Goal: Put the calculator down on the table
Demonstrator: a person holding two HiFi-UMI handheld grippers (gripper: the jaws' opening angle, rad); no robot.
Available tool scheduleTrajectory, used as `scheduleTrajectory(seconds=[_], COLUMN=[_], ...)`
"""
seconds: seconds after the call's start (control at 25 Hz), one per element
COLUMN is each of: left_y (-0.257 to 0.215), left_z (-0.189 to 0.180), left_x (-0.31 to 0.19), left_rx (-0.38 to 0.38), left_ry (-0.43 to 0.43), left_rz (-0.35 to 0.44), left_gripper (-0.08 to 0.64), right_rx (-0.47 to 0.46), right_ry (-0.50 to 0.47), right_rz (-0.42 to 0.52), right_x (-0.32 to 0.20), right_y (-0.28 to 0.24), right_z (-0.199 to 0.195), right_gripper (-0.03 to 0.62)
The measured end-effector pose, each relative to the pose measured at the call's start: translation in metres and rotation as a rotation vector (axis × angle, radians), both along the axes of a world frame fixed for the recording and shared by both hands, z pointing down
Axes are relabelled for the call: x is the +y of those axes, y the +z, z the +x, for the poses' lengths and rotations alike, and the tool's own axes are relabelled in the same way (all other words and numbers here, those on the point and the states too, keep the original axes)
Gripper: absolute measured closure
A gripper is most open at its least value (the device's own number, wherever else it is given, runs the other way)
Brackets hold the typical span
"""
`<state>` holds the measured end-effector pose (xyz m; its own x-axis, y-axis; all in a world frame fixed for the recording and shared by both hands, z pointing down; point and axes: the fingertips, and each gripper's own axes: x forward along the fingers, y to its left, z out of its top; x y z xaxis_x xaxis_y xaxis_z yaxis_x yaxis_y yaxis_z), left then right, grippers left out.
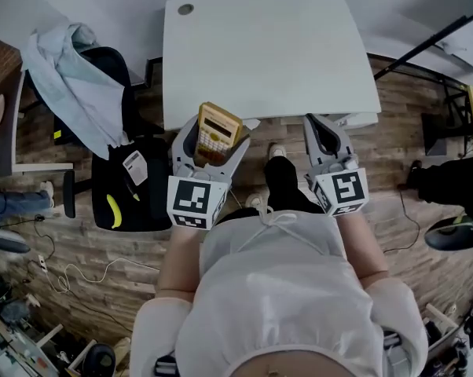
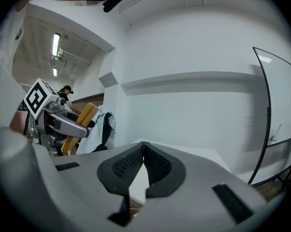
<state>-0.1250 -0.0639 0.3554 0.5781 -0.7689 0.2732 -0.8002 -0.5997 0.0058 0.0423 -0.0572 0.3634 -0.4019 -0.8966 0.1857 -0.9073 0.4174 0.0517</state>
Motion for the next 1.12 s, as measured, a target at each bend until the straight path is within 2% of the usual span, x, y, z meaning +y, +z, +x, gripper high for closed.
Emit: scheduleTrajectory(seconds=[0.28, 0.56, 0.68, 1.12], left_y=[0.006, 0.024, 0.041, 0.154], left_z=[0.013, 0.044, 0.058, 0.067], left_x=[-0.093, -0.19, -0.22, -0.289], left_rx=[-0.037, -0.069, -0.114, -0.185], left_ry=[-0.065, -0.129, -0.143, -0.128], left_rz=[-0.005, -0.047, -0.069, -0.323], left_gripper=[0.147, 0.147, 0.148, 0.147], right_rx=[-0.038, -0.055, -0.042, -0.02], right_ry=[-0.041, -0.07, -0.088, -0.156], right_rz=[0.02, -0.024, -0.059, -0.208], right_x=[-0.105, -0.207, -0.238, -0.312], right_y=[0.001, 0.016, 0.03, 0.106], right_z=[0.024, 0.057, 0.07, 0.063], right_gripper=[0.588, 0.588, 0.588, 0.586])
